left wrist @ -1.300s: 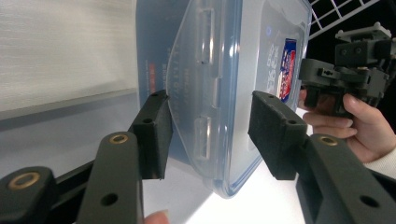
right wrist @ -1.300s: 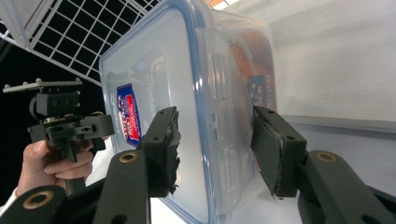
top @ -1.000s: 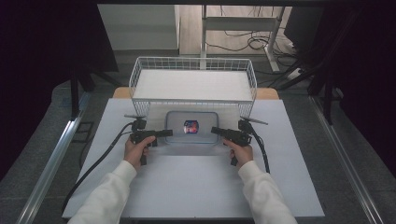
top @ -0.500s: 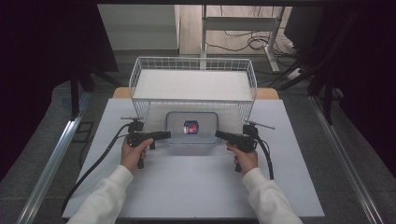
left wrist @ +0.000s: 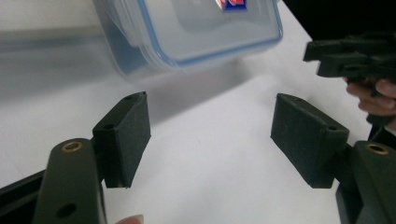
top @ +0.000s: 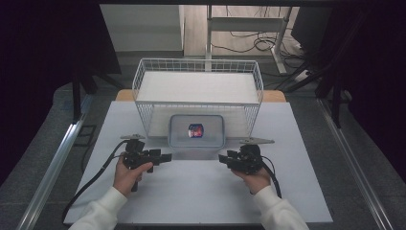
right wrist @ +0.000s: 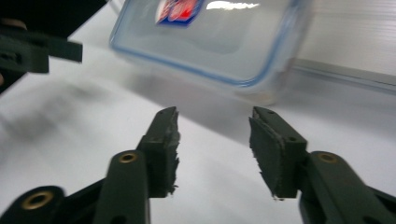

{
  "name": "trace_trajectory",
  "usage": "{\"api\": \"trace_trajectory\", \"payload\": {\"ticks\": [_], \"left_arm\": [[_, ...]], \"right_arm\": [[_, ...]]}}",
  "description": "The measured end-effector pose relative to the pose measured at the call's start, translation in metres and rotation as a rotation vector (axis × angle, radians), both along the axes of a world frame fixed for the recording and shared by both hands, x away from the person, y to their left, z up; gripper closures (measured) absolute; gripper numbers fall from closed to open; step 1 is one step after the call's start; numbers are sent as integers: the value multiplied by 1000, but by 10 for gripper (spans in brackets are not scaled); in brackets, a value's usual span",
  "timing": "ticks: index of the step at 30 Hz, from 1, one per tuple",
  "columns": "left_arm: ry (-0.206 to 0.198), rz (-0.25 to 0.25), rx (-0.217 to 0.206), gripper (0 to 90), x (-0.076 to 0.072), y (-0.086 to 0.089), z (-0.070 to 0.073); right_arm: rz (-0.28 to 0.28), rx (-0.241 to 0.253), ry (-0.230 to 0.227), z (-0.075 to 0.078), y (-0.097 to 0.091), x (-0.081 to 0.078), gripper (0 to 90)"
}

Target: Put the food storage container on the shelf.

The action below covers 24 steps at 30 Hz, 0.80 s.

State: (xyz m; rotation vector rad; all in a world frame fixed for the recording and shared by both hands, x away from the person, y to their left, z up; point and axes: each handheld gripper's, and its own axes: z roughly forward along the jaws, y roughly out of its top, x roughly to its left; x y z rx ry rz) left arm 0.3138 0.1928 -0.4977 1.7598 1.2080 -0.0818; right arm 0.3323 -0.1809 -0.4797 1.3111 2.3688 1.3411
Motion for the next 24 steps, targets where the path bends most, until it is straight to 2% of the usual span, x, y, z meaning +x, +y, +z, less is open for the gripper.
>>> {"api": "trace_trajectory", "payload": {"ticks": [2, 5, 9, 12, 15, 20, 24], "left_arm": [[-22, -15, 44, 278, -7, 0, 3], [-40, -32, 67, 277, -16, 0, 6], [-41, -51, 97, 269, -23, -2, 5], [-43, -77, 143, 269, -27, -6, 2], [-40, -97, 166, 265, -29, -6, 1], [-38, -98, 150, 265, -29, -6, 2], [-36, -97, 153, 265, -27, -6, 1]], "right_arm": [[41, -35, -1, -2, 8, -1, 584], [93, -95, -17, -6, 24, -2, 682], [147, -139, -44, -9, 45, -2, 813], [172, -167, -61, -12, 60, 0, 884], [180, -183, -59, -17, 73, 5, 891], [171, -198, -52, -27, 95, 15, 891], [157, -200, -56, -32, 107, 23, 892]]}}
